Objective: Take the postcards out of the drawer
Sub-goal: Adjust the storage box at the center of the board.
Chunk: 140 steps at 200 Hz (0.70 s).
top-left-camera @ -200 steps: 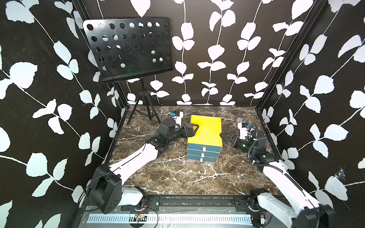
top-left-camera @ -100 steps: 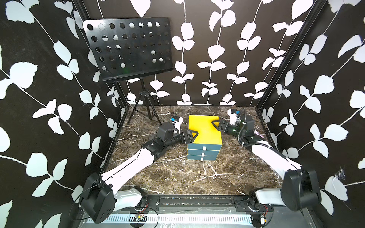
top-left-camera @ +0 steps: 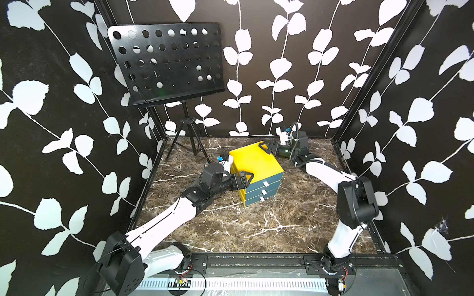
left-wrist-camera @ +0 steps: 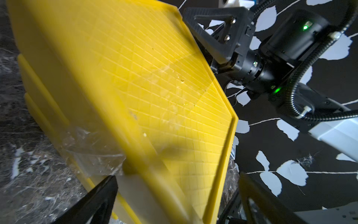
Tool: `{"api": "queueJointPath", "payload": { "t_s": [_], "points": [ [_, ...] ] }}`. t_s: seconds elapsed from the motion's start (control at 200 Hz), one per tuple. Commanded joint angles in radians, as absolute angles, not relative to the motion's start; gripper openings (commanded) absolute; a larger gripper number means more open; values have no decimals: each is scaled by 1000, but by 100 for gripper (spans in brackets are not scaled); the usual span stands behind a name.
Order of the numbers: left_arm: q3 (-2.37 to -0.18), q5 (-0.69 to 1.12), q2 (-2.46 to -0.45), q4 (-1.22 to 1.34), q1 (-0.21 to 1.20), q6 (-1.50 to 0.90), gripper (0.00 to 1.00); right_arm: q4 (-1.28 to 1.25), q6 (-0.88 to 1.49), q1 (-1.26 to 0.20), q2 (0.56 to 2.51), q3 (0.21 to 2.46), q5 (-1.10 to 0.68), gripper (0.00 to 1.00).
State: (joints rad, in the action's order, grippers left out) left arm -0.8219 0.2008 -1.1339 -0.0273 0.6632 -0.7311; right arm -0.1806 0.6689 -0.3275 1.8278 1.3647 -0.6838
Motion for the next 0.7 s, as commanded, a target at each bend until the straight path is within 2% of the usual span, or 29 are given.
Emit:
{"api": "queueJointPath", "payload": {
  "t_s": [0.0,0.125,0.275,0.435,0.695],
  "points": [
    [-832,70,-1068,-119,636,-637,99,-76,553,-330,1781,1433,-617,87],
    [-853,75,-1057,-125,534,-606,99,89,455,-315,1703,1446,-510,88],
    [-909,65,-1114,-49,451,-527,99,200,394,-313,1523,1338,-379,88],
    [-1088,107,-1264,-43,416,-424,99,274,397,-316,1325,1158,-351,88],
    [-1378,339,-1556,-74,349,-347,99,326,448,-336,1100,923,-382,84]
  ]
}}
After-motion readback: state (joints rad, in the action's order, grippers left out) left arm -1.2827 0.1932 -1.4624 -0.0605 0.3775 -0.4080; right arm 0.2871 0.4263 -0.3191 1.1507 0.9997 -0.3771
